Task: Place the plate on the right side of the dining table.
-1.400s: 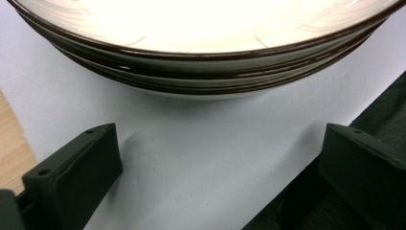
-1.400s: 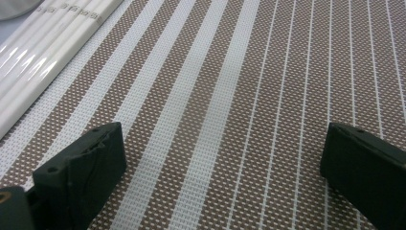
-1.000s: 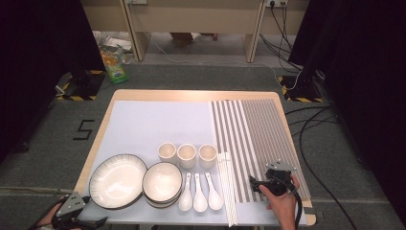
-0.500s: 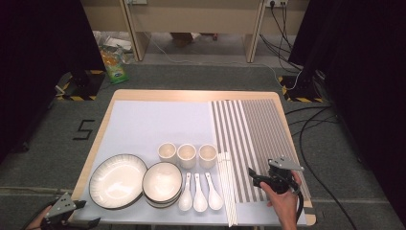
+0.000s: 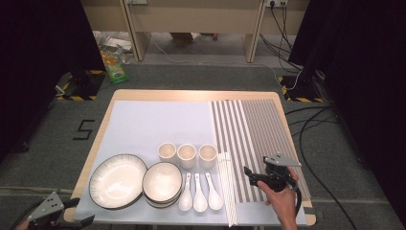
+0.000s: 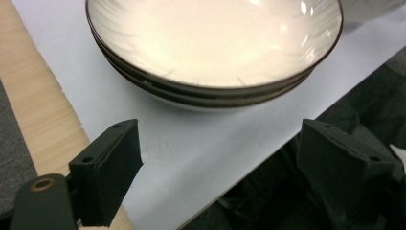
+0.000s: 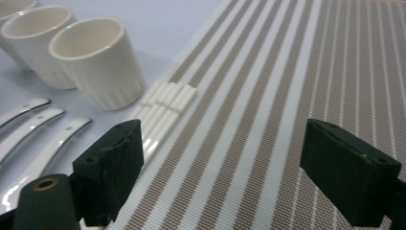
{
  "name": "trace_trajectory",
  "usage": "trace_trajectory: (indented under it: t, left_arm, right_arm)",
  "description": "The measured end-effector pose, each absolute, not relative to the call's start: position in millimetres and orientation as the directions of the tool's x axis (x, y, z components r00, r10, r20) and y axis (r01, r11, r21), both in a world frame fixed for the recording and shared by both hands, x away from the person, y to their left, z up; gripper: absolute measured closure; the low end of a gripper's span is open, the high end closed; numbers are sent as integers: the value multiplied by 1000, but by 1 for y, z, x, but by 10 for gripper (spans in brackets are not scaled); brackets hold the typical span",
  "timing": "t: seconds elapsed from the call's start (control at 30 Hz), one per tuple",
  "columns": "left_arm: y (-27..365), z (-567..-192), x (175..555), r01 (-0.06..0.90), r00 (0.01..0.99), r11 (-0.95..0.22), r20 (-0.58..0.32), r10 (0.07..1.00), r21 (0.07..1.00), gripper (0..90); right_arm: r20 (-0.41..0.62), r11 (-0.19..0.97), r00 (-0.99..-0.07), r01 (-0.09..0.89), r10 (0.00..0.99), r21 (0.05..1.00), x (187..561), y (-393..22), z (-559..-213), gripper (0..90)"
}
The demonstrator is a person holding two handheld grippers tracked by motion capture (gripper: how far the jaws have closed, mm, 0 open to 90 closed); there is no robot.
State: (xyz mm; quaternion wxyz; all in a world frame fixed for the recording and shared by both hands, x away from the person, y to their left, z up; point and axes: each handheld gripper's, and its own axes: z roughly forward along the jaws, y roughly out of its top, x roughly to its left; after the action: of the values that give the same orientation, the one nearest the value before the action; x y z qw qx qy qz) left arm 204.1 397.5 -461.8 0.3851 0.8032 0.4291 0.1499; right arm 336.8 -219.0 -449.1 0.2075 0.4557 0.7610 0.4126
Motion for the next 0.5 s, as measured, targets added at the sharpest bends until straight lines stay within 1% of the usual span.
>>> trace_trajectory:
  t: [0.03,0.1,0.13,0.3,0.5]
  left_arm:
    - [396,-459,204,573,582,-323,-97,808,753,146]
    - [396,-457,204,576,577,-318,-100,810,753,145]
    - [395,-454,204,579,554,-298,-99,826,759,145]
    - [394,-452,208,592,529,-291,-89,844,752,145]
    - [393,-452,212,611,491,-271,-88,867,744,146]
  right_arm:
    - [55,260,-518,515,854,817,339,-212,-443,151]
    - [46,270,-522,512,852,815,340,-209,-440,151]
    - [34,287,-534,505,845,814,343,-203,-433,150]
    - [23,313,-564,490,825,814,349,-187,-418,150]
    - [11,340,-596,474,803,812,356,-174,-409,150]
